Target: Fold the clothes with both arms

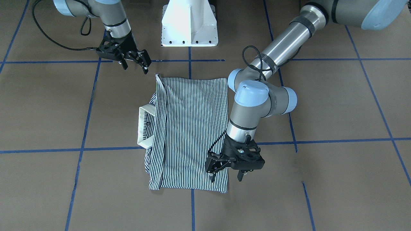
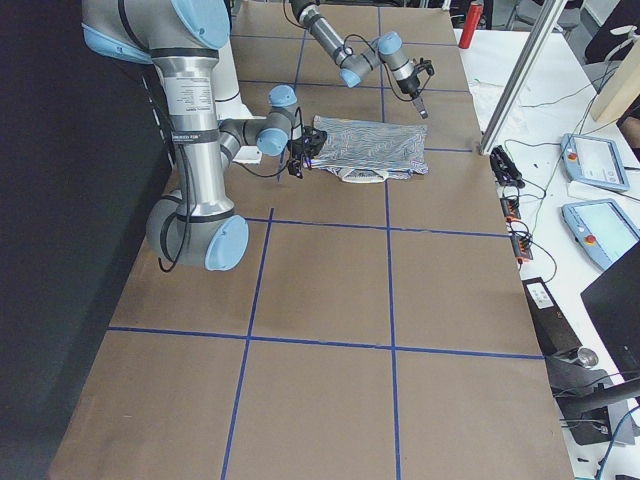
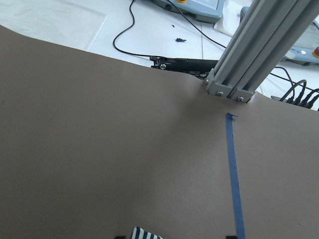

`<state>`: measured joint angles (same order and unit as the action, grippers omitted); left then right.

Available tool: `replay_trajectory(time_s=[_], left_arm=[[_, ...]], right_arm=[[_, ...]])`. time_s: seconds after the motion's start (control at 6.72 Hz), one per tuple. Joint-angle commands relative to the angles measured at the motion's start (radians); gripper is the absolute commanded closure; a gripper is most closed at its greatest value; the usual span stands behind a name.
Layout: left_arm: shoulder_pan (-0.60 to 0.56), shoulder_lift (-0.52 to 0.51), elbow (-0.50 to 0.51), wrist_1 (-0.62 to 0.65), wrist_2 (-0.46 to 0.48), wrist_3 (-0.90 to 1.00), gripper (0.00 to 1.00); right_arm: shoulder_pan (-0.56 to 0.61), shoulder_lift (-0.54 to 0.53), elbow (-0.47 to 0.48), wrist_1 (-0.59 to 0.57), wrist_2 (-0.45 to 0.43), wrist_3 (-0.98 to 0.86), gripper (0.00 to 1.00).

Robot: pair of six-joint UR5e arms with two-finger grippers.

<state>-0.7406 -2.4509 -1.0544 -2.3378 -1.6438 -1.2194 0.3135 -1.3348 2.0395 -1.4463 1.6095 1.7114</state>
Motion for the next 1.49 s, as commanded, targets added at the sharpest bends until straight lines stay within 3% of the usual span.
replay_trajectory(time_s=[0.0,0.3,1.34], left_arm=[[0.000,0.111,-0.212,0.110,-0.074,0.050,0.00],[-0.002,0.176,-0.324,0.135,-0.117,0.130,0.00],[-0.002,0.187,-0.326,0.124,-0.119,0.129,0.00]], right_arm=[[-0.004,0.168,-0.108,-0.182,-0.010,-0.085,0.00],[-0.008,0.227,-0.177,-0.187,-0.010,-0.110,0.00],[-0.004,0.235,-0.211,-0.230,0.032,-0.265,0.00]])
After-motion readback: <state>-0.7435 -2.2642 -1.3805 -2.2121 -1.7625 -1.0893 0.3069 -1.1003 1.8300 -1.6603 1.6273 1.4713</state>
